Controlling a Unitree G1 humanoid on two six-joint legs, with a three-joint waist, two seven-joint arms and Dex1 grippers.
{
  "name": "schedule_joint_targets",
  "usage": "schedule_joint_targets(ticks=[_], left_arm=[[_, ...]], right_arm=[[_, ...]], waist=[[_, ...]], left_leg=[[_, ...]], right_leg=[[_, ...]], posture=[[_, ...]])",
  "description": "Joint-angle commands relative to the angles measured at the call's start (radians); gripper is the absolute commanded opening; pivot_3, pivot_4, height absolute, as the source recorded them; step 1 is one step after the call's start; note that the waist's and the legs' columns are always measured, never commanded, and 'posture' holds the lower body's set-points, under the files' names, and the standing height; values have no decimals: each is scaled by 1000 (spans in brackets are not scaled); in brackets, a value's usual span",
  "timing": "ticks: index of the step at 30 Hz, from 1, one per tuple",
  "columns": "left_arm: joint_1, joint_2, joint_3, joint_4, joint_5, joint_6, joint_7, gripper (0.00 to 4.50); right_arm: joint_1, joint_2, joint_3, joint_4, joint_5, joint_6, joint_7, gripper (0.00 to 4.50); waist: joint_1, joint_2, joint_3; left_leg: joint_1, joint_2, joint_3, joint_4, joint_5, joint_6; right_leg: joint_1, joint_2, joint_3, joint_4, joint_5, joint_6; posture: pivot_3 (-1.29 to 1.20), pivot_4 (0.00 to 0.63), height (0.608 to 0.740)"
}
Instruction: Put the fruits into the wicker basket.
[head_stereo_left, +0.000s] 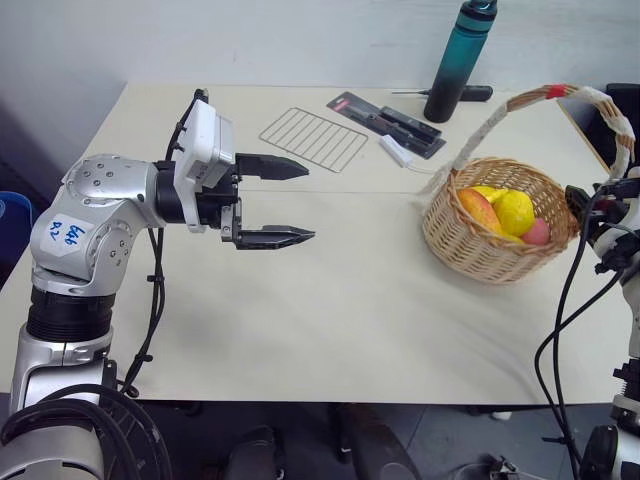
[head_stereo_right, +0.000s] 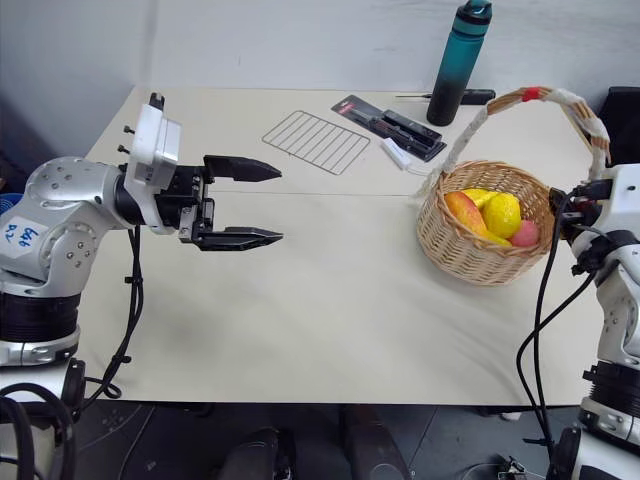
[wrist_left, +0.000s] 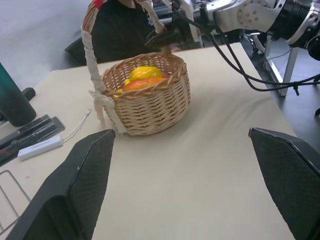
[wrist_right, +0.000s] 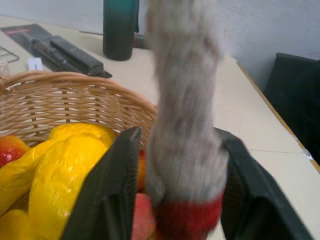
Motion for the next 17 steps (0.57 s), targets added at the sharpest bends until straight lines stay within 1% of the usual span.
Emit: schedule_joint_targets(ticks=[1, 3, 5, 7, 8, 10, 11, 12, 14, 17], left_arm=[[-12, 3, 38, -2, -18, -2, -10, 4500], [-8, 4, 42, 10, -15, -9, -12, 4500], [-9, 4, 45, 36, -8, -18, -19, 4500], [-10, 5, 46, 59, 0, -30, -32, 4500], [-12, 4, 46, 71, 2, -35, -39, 4500], [-17, -2, 46, 95, 7, -46, -48, 4500], [-19, -6, 44, 107, 12, -55, -51, 4500], [-21, -10, 43, 116, 17, -62, -53, 4500], [-23, -18, 42, 124, 19, -69, -56, 4500], [-24, -25, 42, 122, 13, -71, -67, 4500]], right_arm=[[63, -41, -65, -69, 29, -6, 34, 3224], [128, -113, -114, -73, 30, -30, 107, 3923], [179, -209, -212, -46, 94, 19, 225, 4467], [273, -308, -300, -20, 163, 69, 418, 4467], [346, -365, -363, 4, 198, 109, 555, 4467], [483, -468, -487, 106, 247, 198, 810, 4467], [532, -503, -534, 163, 253, 204, 899, 4467], [560, -530, -564, 209, 251, 207, 945, 4467], [594, -563, -590, 260, 232, 187, 993, 4467], [607, -574, -592, 273, 224, 175, 1028, 4467]], waist=[[4, 0, 0], [7, 0, 0], [12, 2, 1], [15, 2, 1], [15, 2, 1], [15, 2, 1], [13, 1, 1], [12, 1, 1], [2, 0, 1], [-8, 0, 1]], left_leg=[[0, 0, 0, 0, 0, 0], [0, 0, 0, 0, 0, 0], [0, -2, 1, 0, 0, 1], [0, -2, 1, 1, 0, 2], [0, -2, 1, 0, -1, 2], [2, -1, -1, 0, -1, 2], [3, 0, -3, -1, -1, 2], [5, 1, -5, -1, -1, 3], [9, 1, -6, -1, -3, 5], [10, 0, -2, -1, -4, 7]], right_leg=[[0, 0, 0, 0, 0, 0], [0, 0, 0, 0, 0, 0], [0, -1, 0, 0, -1, 1], [0, -2, 1, 0, -1, 2], [1, -1, 1, -1, -1, 2], [4, 0, -1, -4, -1, 2], [8, 1, -3, -9, -1, 2], [13, 2, -5, -13, -1, 2], [19, 1, -5, -19, -1, 3], [21, 0, -2, -20, 1, 6]], posture=[[0, 150, 740], [0, 150, 740], [0, 150, 740], [0, 150, 740], [0, 150, 740], [0, 150, 740], [0, 150, 740], [0, 150, 740], [0, 150, 740], [0, 150, 740]])
